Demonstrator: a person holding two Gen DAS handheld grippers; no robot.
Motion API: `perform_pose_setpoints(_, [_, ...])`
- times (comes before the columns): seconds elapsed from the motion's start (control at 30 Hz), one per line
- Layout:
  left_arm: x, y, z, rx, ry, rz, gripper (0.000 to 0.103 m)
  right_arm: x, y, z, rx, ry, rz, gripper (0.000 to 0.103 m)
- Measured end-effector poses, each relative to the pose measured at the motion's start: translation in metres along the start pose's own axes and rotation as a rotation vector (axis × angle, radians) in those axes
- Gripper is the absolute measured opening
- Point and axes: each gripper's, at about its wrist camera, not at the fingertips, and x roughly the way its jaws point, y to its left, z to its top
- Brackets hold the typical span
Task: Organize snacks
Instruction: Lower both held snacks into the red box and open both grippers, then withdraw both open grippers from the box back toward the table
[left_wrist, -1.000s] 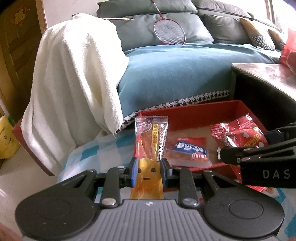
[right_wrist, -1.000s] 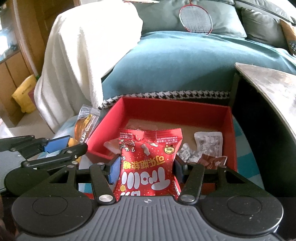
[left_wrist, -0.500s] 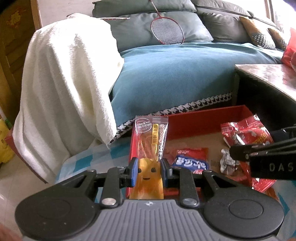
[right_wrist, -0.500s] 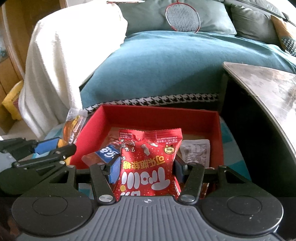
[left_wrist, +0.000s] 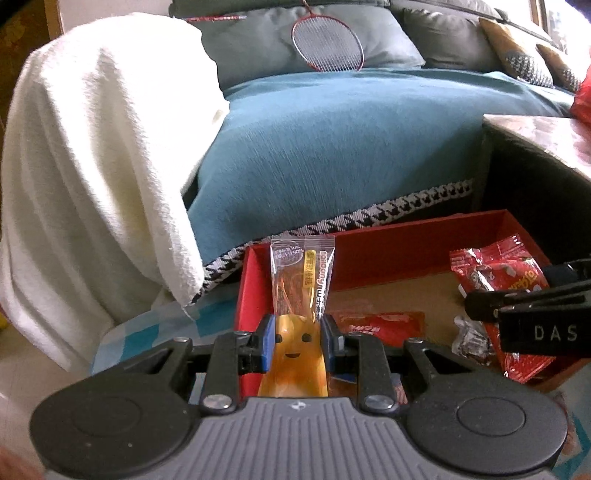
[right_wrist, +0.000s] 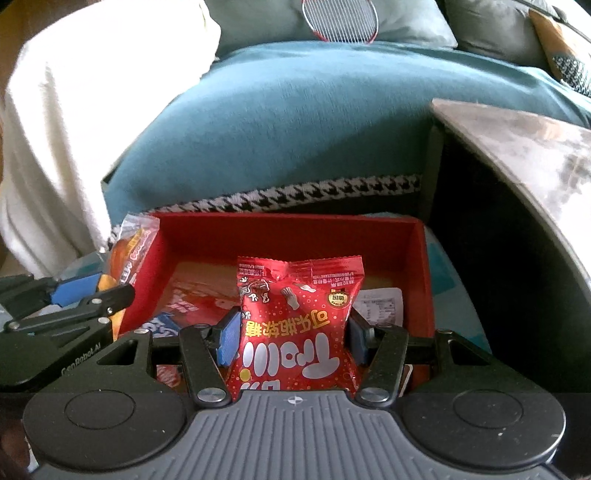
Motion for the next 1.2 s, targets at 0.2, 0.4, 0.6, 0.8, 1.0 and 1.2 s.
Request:
perform_pose_setpoints(0.2, [0.02, -0.004, 0.0, -0.003, 0.043, -0.008, 0.02, 0.022, -0.003, -0.003, 0.0, 0.043, -0.012, 0.064])
perform_pose_setpoints(0.4, [0.031, -0.007, 0.002, 0.008, 0.073, -0.005, 0.02, 0.037, -0.004, -0.003, -0.001, 0.08, -0.02, 0.066])
perform_pose_setpoints(0.6, [0.027, -0.004, 0.005, 0.006, 0.074, -0.003, 0.021, 0.038, -0.004, 0.001, 0.007, 0.085, -0.021, 0.07])
perform_pose_setpoints(0.8, [0.023, -0.003, 0.006, 0.002, 0.081, -0.022, 0.027, 0.033, -0.001, 0.0, 0.0, 0.077, -0.019, 0.07])
perform_pose_setpoints(1.0, [0.018, 0.005, 0.011, -0.033, 0.084, -0.043, 0.034, 0.029, -0.003, 0.002, 0.004, 0.07, -0.012, 0.071])
perform_pose_setpoints(1.2, [0.012, 0.01, 0.01, -0.044, 0.088, -0.049, 0.039, 0.024, -0.002, 0.003, 0.0, 0.065, -0.002, 0.071])
